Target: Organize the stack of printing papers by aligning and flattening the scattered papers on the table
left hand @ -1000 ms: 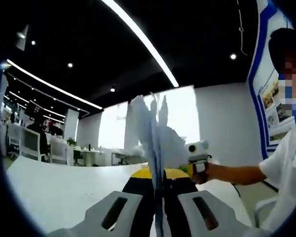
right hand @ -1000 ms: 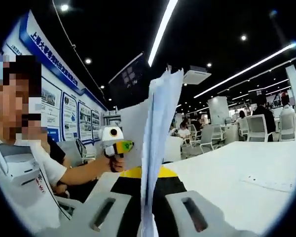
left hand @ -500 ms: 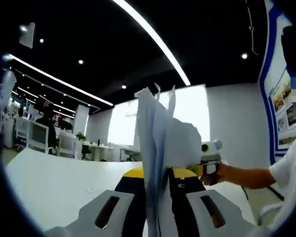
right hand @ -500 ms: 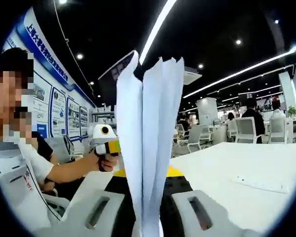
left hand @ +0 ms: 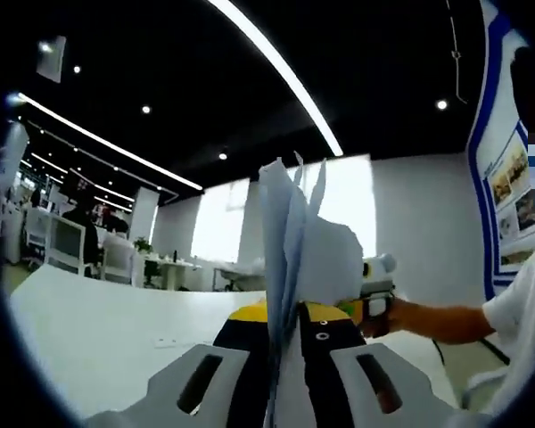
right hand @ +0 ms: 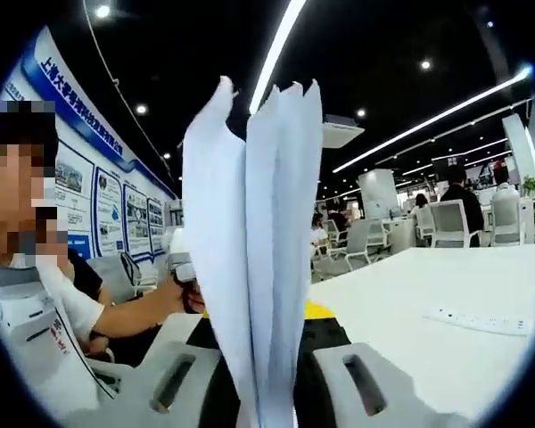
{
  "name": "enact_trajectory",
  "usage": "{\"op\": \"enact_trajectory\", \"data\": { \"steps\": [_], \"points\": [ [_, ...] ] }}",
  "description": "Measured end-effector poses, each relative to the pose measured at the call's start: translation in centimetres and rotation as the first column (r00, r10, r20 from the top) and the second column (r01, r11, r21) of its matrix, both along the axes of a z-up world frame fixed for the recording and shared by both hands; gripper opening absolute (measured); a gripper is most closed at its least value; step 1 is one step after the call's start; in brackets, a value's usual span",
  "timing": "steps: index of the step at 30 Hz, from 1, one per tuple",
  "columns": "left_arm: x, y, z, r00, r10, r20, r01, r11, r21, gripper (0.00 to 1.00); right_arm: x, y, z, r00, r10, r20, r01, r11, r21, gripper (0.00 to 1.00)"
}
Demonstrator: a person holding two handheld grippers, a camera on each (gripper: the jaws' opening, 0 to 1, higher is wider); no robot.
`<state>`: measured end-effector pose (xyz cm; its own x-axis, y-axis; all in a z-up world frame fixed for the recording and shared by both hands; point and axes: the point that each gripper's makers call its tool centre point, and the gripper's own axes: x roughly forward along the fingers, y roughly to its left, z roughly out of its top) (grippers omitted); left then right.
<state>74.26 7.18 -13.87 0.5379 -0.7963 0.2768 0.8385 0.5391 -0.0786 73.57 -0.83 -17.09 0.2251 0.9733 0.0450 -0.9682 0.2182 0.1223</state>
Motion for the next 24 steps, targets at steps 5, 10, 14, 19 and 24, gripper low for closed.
{"op": "enact_trajectory", "data": {
  "steps": [5,10,14,19,24],
  "points": [
    [0.4,0.4,1.0,1.0,0.025,0.001,-0.025,1.0,-0.018,0.12,0.0,0.2,1.1,1.0,-0.015,0.028,0.014,1.0,0.02,0.0],
    [0.8,0.6,-0.9,0.999,0.007,-0.051,-0.009,1.0,-0.023,0.23,0.3,0.2,-1.0,0.999,-0.005,-0.043,0.005,1.0,0.001,0.15],
    [0.3,-0.3,0.0,1.0,-0.014,-0.028,0.014,1.0,-0.011,0.07,-0.3,0.4,-0.1,1.0,-0.005,-0.005,0.005,1.0,-0.015,0.0],
    [-0.2,-0.2,1.0,1.0,-0.019,-0.009,0.018,0.999,-0.026,0.18,-0.7,-0.2,0.9,1.0,0.012,0.005,-0.012,1.0,0.024,0.09],
    [0.1,-0.1,-1.6,0.998,-0.013,-0.056,0.012,1.0,-0.009,0.24,-0.6,-0.1,-1.4,0.999,-0.002,-0.044,0.002,1.0,0.001,0.16]
  ]
}}
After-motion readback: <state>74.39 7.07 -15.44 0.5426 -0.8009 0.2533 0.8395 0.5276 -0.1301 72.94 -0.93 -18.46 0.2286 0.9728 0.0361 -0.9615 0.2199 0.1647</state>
